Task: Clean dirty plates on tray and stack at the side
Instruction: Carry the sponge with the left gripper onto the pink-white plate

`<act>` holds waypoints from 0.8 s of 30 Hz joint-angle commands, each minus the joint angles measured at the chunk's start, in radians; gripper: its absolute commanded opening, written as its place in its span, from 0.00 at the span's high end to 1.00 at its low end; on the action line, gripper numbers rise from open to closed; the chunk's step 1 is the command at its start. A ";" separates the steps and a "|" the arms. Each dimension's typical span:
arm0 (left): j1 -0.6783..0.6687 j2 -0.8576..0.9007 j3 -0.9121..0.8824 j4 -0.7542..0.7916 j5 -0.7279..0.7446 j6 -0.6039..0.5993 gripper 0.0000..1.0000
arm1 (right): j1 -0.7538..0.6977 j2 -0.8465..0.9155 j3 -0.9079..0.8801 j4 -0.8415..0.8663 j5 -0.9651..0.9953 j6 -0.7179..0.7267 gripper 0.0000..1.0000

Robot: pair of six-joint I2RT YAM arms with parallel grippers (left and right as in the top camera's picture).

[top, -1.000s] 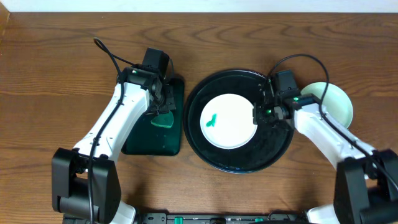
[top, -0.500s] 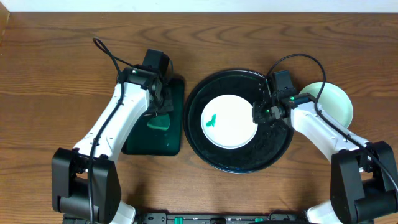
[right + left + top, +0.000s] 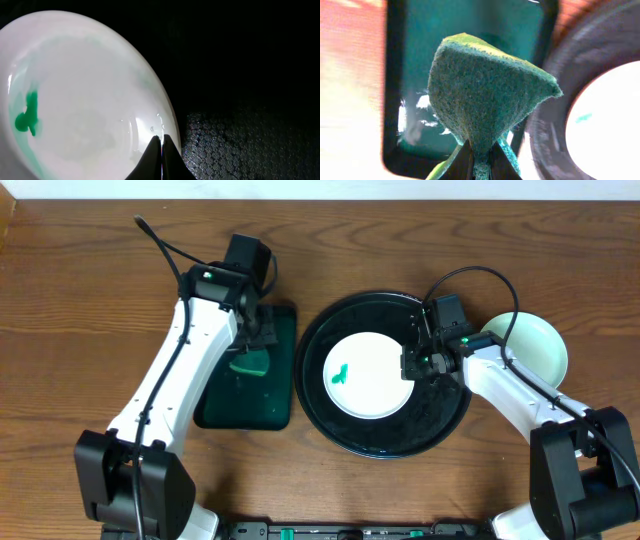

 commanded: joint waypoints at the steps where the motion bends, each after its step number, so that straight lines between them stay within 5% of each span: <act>1: -0.052 -0.009 0.020 0.018 0.071 -0.018 0.93 | 0.024 0.006 -0.007 0.004 0.004 -0.003 0.99; 11: -0.215 -0.007 -0.012 0.103 0.074 -0.117 0.93 | 0.049 0.006 -0.007 0.014 0.005 -0.003 0.98; 16: -0.282 0.025 -0.027 0.175 0.074 -0.152 0.93 | 0.047 0.006 -0.007 0.032 0.005 -0.020 0.72; 24: -0.335 0.139 -0.027 0.281 0.074 -0.192 0.93 | 0.040 0.006 -0.007 0.027 0.063 -0.022 0.60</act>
